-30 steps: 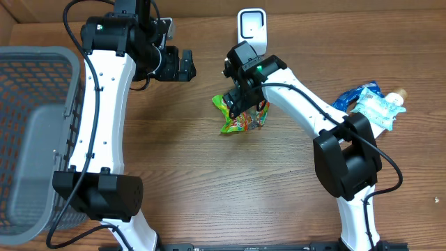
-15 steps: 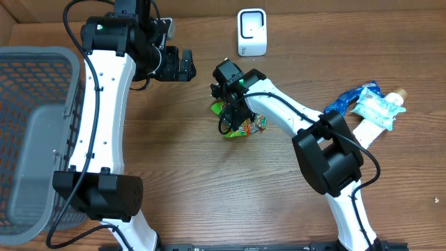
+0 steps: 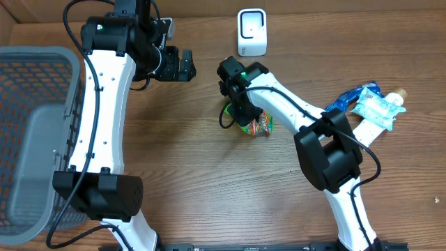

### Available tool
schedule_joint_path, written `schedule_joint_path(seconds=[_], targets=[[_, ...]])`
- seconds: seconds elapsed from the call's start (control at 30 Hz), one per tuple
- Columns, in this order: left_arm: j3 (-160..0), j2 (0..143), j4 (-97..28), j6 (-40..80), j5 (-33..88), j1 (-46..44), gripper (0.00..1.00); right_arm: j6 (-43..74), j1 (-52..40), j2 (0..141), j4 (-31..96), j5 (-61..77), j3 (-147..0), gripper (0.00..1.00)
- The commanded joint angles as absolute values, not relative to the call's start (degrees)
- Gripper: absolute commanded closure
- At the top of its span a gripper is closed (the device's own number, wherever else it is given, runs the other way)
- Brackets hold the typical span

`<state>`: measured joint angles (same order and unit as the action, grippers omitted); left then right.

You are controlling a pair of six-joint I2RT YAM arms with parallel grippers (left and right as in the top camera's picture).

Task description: Scan the item barcode

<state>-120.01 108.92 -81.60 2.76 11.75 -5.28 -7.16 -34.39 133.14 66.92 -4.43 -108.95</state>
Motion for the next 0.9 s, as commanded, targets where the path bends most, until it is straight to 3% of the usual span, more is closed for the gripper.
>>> schedule_joint_path(seconds=[0.0, 0.27, 0.43, 0.7, 0.73, 0.8, 0.87], targets=[[-121.0, 108.7, -81.6, 1.7, 11.6, -5.7, 0.0, -4.3, -32.6, 135.4, 69.9, 8.2, -113.2, 0.96], [-121.0, 108.7, -81.6, 1.7, 11.6, -5.7, 0.01, -4.9, -21.3, 129.8, 68.8, 54.9, -116.3, 0.96], [-121.0, 108.7, -81.6, 1.7, 11.6, -5.7, 0.0, -4.9, -14.4, 130.0, 68.7, 76.7, -113.8, 0.96], [-121.0, 108.7, -81.6, 1.7, 11.6, -5.7, 0.0, -4.7, -12.7, 130.0, 58.9, 83.0, -98.5, 0.94], [-121.0, 108.7, -81.6, 1.7, 11.6, -5.7, 0.0, -4.6, -12.7, 130.0, 57.8, 80.8, -97.3, 0.9], [-121.0, 108.7, -81.6, 1.7, 11.6, -5.7, 0.0, -4.2, -12.6, 130.0, 57.5, 74.0, -96.9, 0.71], [-121.0, 108.7, -81.6, 1.7, 11.6, -5.7, 0.0, -1.9, -12.2, 129.4, 57.1, 67.7, -97.3, 0.64]])
